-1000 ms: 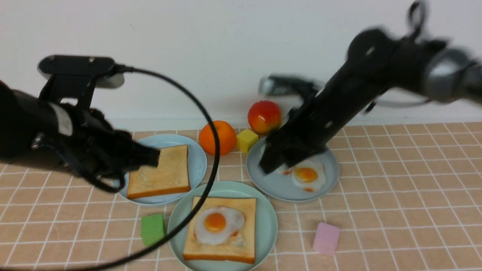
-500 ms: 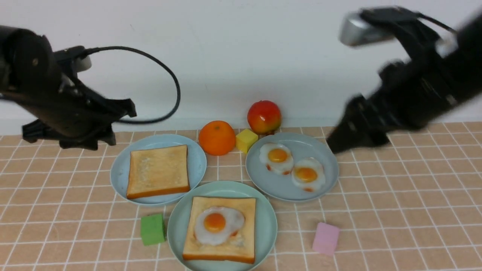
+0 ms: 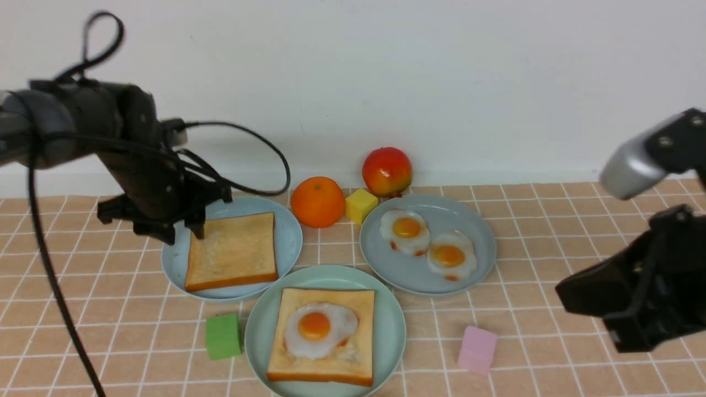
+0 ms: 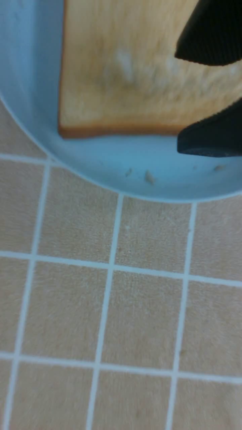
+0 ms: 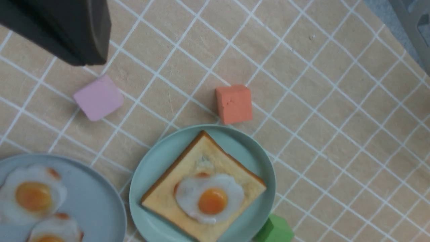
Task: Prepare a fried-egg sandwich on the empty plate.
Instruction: Use the left arm to grab a slice of bread
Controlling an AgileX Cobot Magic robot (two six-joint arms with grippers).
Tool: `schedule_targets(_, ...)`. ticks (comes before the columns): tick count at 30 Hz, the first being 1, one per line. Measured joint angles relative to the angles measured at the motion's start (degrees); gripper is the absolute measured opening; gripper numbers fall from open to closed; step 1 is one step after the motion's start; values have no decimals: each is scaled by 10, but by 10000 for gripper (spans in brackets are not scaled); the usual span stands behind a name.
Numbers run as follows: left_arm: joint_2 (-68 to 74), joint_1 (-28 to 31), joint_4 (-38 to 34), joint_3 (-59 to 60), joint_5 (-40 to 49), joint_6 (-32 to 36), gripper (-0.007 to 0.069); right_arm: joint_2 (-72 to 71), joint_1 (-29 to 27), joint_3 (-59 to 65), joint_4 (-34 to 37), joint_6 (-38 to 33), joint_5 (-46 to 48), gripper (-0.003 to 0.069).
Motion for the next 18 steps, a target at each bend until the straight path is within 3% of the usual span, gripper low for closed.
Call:
schedule_targets(7,34,0,-14,-5,-3,0,291,-11,0,1,0,0,-1,-13)
schedule_targets(10,35,0,-23,-5,-5,2,213,-11,0,3,3,0,-5,-10)
schedule_targets(15,34,0,-18,-12,6,2,15,-12,0,3,26,0,-25,-9)
schedule_targets(18,19,0,-14,-16,25,2,-13,-12,0,3,39,-1,-29,-8)
